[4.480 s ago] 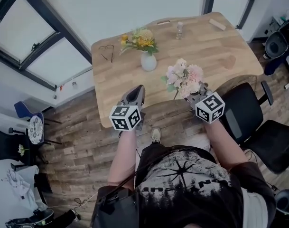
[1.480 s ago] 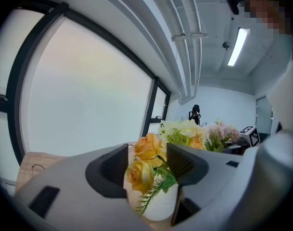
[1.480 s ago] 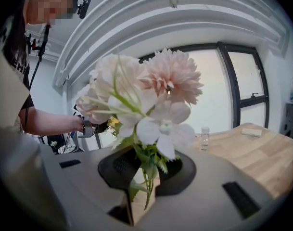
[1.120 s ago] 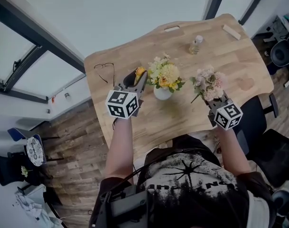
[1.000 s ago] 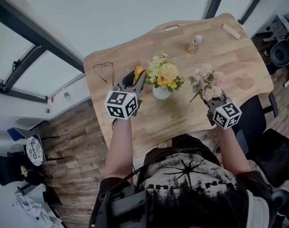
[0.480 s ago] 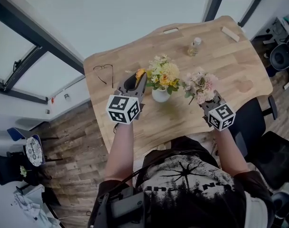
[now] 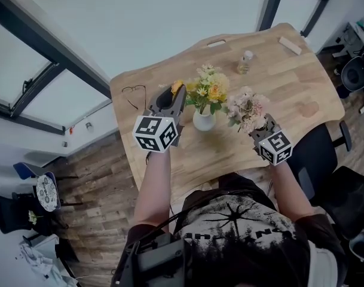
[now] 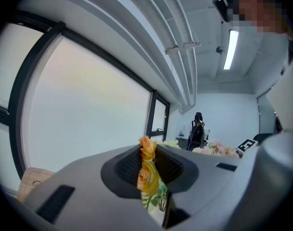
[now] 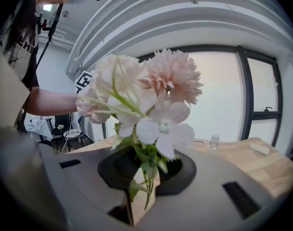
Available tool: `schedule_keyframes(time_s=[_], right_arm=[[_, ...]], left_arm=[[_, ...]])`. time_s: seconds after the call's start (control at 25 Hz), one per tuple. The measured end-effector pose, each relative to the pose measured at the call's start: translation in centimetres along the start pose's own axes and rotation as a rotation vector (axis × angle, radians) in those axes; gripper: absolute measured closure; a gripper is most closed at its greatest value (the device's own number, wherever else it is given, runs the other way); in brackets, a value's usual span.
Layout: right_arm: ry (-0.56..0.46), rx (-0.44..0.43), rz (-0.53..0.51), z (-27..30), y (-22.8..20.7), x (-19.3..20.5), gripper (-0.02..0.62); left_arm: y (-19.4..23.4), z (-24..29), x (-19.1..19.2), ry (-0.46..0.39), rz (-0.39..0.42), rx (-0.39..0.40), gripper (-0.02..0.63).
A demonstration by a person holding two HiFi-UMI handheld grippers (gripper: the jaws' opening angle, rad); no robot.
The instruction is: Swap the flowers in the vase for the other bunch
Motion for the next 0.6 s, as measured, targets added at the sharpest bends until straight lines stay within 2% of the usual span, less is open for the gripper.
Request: schedule_keyframes(time_s=[0.6], right_arm=[[-0.031,0.017,-0.004,-0.4,0.1,-1.4,0.522]], left_arm=[[-0.8,-1.2,-8.2,-0.146,0.032,0.024,0.526]])
Point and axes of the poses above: the fingertips, and each gripper's own axes: z forward along the fingers, y to its left, x out of its underside, the point moved 1 cm from there along -z, backward along the fingers, and after that the axes turned 7 degrees about -z, right-handed, at the moved point
